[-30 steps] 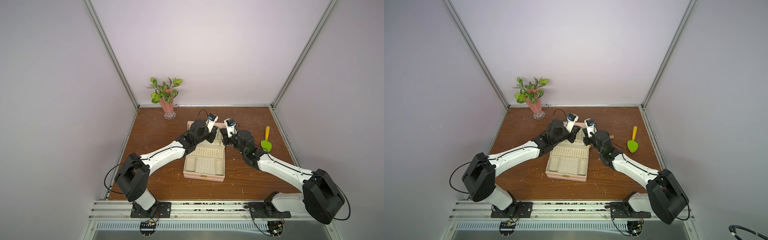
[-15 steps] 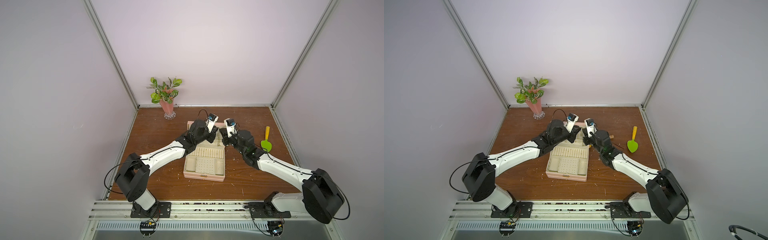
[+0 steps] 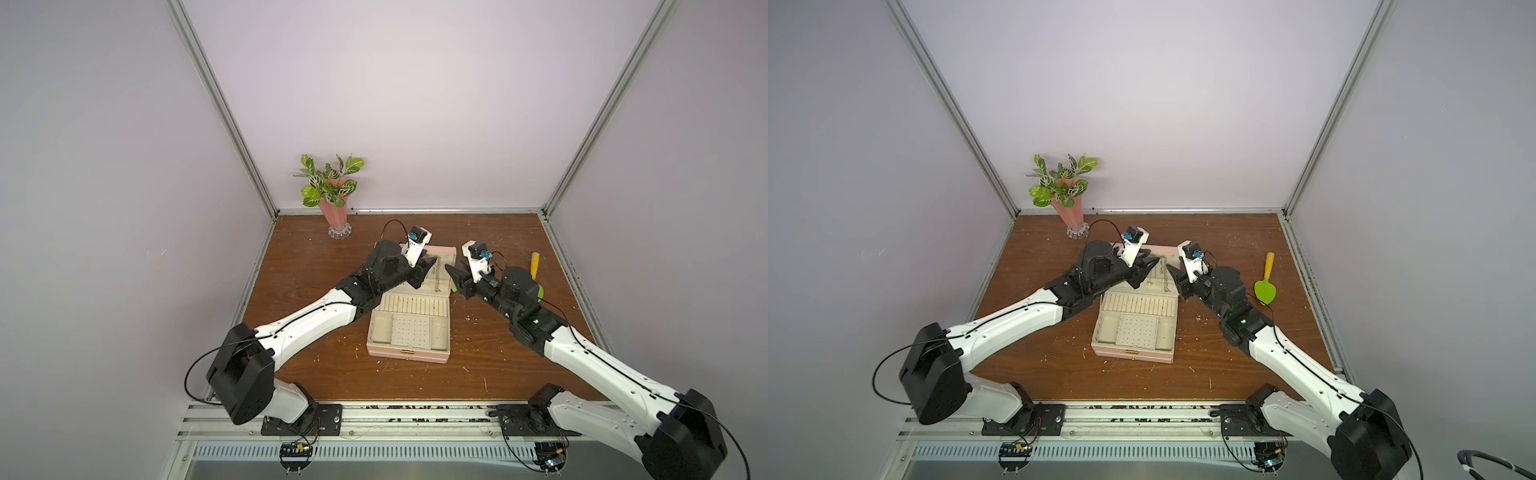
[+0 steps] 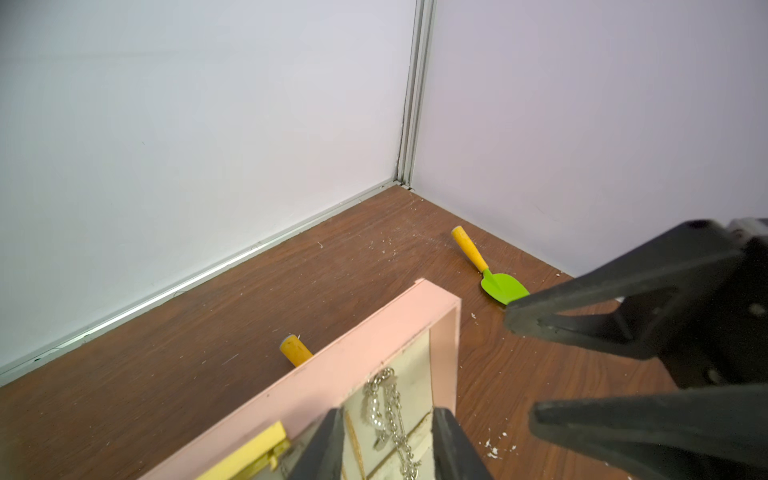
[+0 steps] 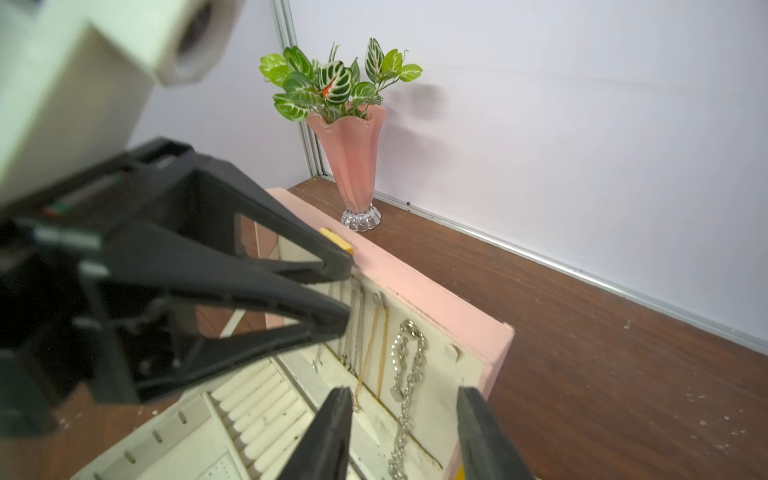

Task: Put jewelry chain into jewelry box
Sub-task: Hang the necklace on the jewelry box clasp, then close the fastener on the jewelry box.

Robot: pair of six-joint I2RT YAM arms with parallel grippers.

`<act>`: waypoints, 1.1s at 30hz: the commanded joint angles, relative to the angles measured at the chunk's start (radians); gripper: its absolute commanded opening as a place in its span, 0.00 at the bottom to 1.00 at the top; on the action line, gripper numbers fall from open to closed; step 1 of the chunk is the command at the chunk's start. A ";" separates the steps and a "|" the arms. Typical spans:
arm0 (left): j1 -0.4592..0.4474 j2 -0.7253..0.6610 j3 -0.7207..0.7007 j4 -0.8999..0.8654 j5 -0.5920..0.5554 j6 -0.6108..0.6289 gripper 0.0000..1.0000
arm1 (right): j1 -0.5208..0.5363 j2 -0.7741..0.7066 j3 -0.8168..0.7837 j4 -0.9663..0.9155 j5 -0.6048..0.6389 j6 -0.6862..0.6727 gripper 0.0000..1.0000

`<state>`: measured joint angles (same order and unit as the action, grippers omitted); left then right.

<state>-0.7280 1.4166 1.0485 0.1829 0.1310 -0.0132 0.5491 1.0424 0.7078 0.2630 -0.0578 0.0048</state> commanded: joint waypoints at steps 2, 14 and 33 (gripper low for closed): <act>0.010 -0.083 -0.077 -0.014 0.046 0.049 0.43 | -0.018 0.032 0.121 -0.193 -0.063 -0.249 0.66; 0.026 -0.213 -0.310 0.117 0.152 0.084 0.50 | -0.020 0.285 0.461 -0.499 0.022 -0.626 0.86; 0.051 -0.261 -0.394 0.142 0.165 0.106 0.50 | -0.022 0.505 0.758 -0.760 0.006 -0.752 0.67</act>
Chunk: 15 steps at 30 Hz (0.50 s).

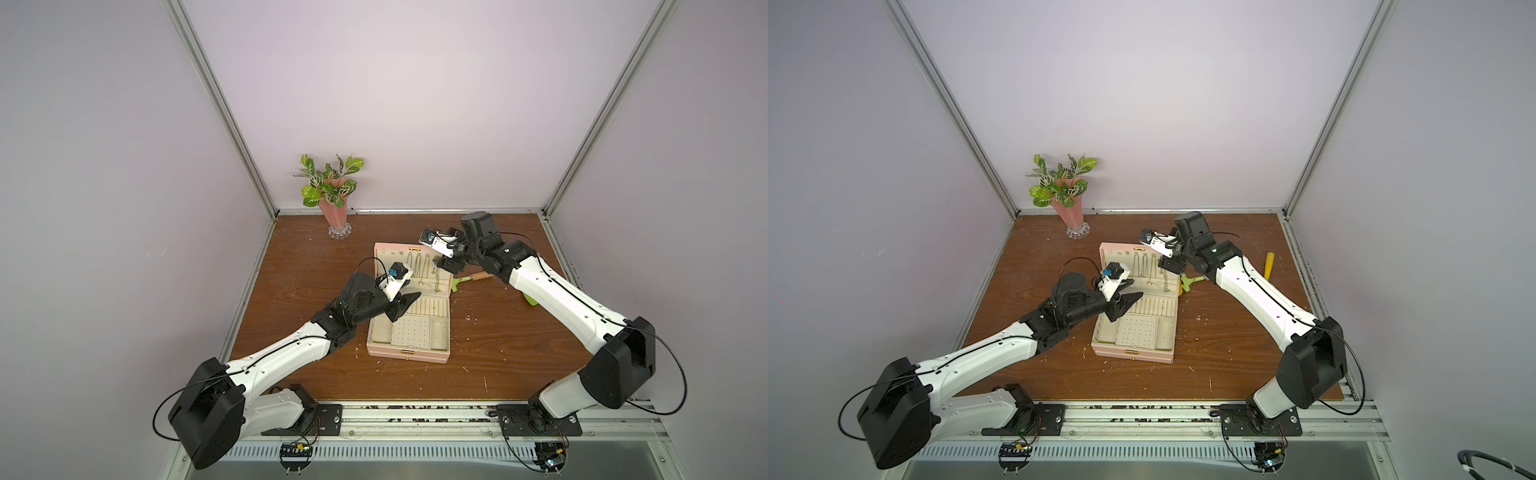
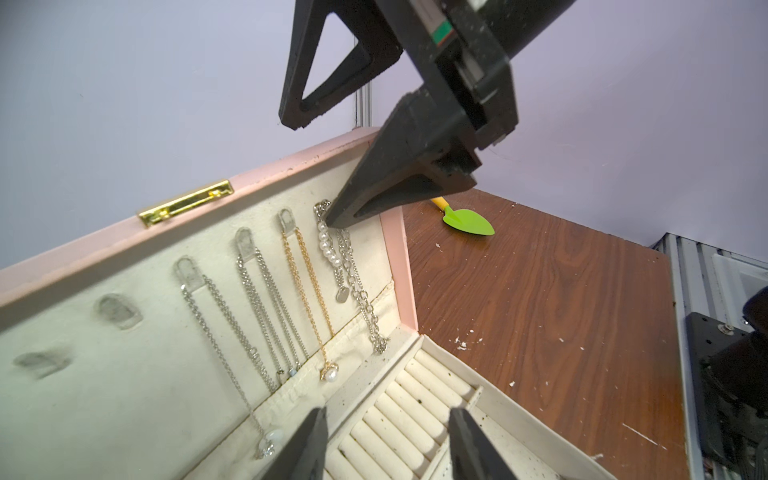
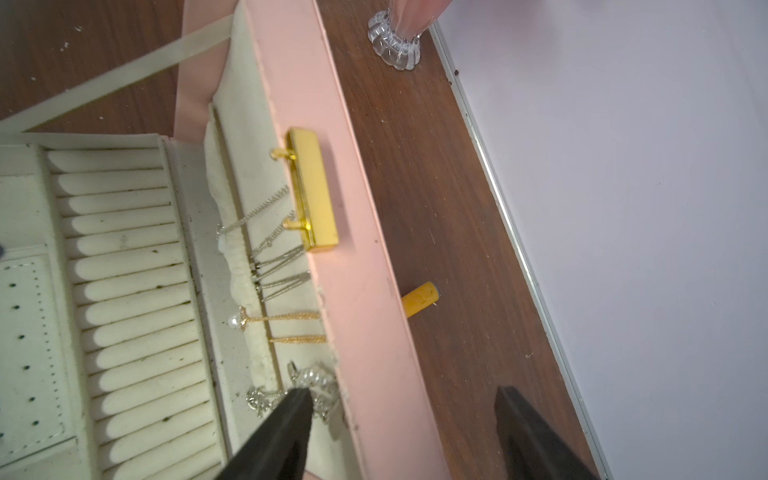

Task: Put jewelry chain into jewelry box
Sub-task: Close the fastener on the jewelry box.

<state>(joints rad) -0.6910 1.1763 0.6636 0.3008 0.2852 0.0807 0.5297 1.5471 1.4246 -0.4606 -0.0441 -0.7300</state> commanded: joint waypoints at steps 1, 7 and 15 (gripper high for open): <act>0.016 -0.023 -0.011 0.024 0.011 0.012 0.50 | -0.003 0.004 0.045 -0.041 -0.007 -0.017 0.66; 0.017 -0.028 -0.013 0.026 0.014 0.013 0.50 | -0.003 0.015 0.050 -0.055 0.017 -0.025 0.56; 0.018 -0.020 -0.011 0.024 0.017 0.011 0.51 | -0.009 0.021 0.068 -0.068 -0.006 -0.028 0.49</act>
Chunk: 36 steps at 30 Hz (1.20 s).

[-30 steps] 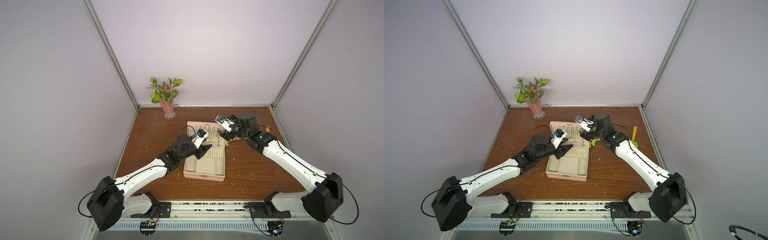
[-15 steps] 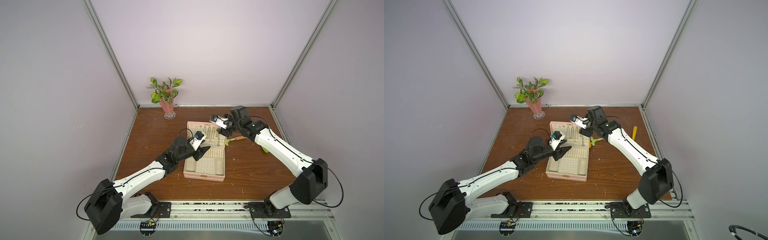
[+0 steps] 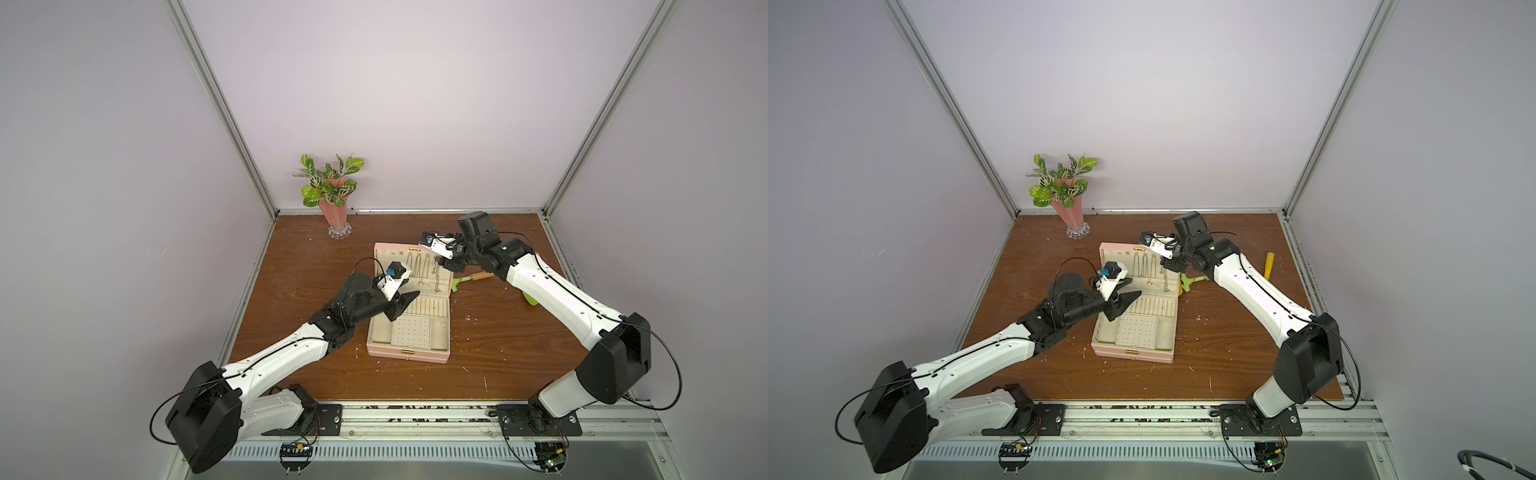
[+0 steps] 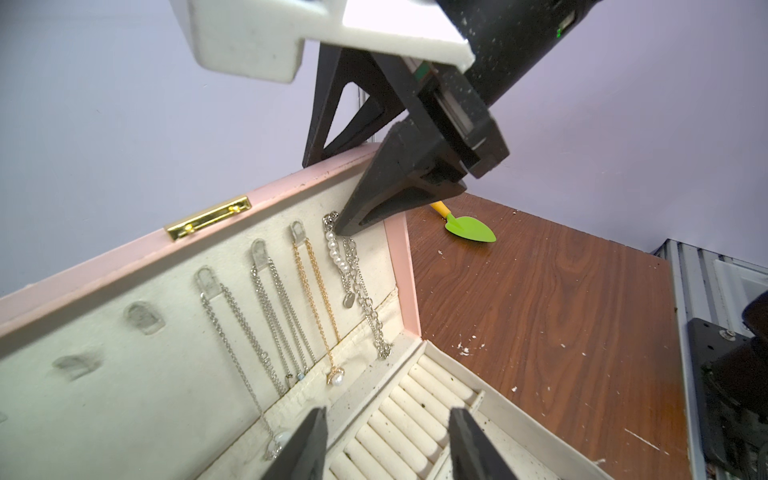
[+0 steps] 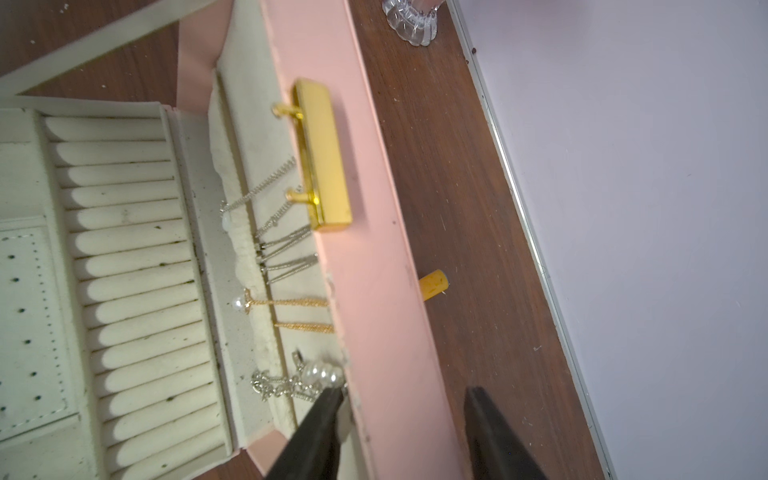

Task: Put jewelry chain into jewelry box
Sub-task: Close the fastener on the jewelry box.

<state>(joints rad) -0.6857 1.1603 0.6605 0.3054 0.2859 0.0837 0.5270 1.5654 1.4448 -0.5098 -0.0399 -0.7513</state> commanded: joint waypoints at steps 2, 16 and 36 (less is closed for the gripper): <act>0.012 -0.001 -0.007 0.019 0.016 0.006 0.51 | -0.008 0.004 0.058 -0.028 -0.021 -0.004 0.49; 0.014 0.008 -0.011 0.026 0.013 0.003 0.51 | -0.008 0.042 0.085 -0.057 -0.014 0.015 0.31; 0.014 0.027 -0.008 0.019 0.001 0.165 0.51 | -0.001 -0.012 0.077 0.002 0.009 0.060 0.43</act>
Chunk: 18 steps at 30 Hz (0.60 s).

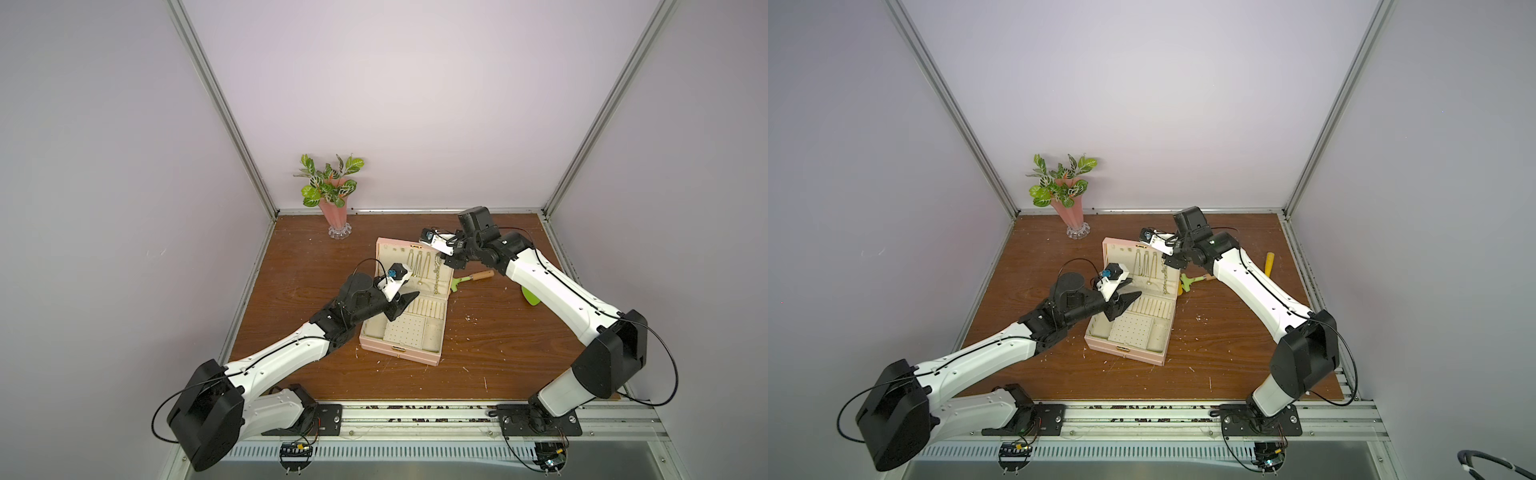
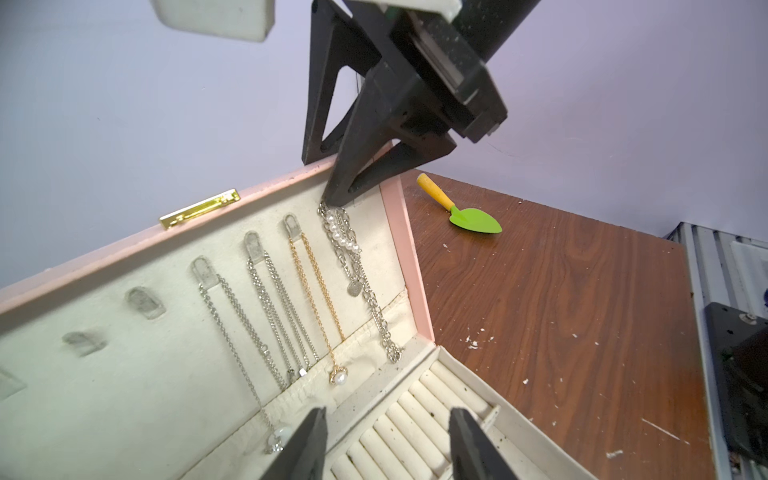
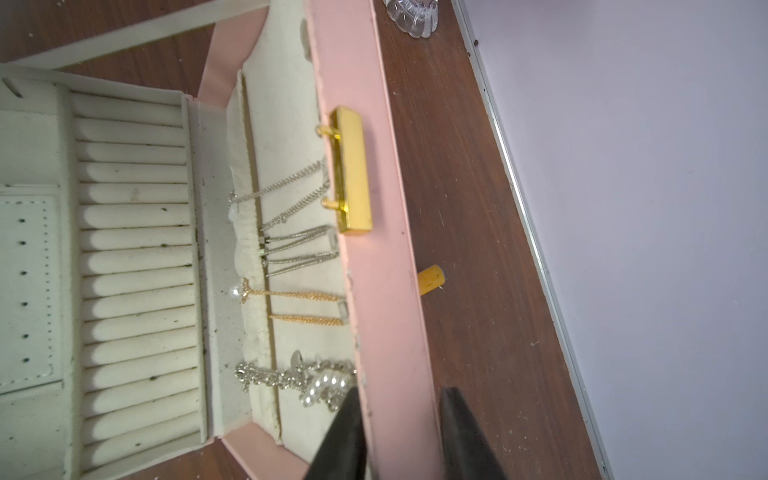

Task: Put jewelry chain into jewelry box
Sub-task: Close the fastener on the jewelry box.

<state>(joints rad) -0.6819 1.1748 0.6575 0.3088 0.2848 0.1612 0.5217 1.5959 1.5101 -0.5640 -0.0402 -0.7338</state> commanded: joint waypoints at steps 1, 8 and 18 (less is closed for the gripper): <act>0.010 0.017 -0.002 0.018 0.012 0.120 0.51 | 0.007 -0.061 0.000 0.078 0.008 0.050 0.48; 0.003 0.148 0.088 -0.022 0.041 0.334 0.50 | 0.008 -0.289 -0.246 0.323 -0.007 0.169 0.72; -0.090 0.332 0.165 0.078 -0.171 0.545 0.41 | 0.005 -0.614 -0.697 0.656 -0.012 0.352 0.77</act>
<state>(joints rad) -0.7670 1.4982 0.7990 0.3168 0.1761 0.6209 0.5289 1.0225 0.8635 -0.0452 -0.0441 -0.4717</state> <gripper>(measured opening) 0.413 0.767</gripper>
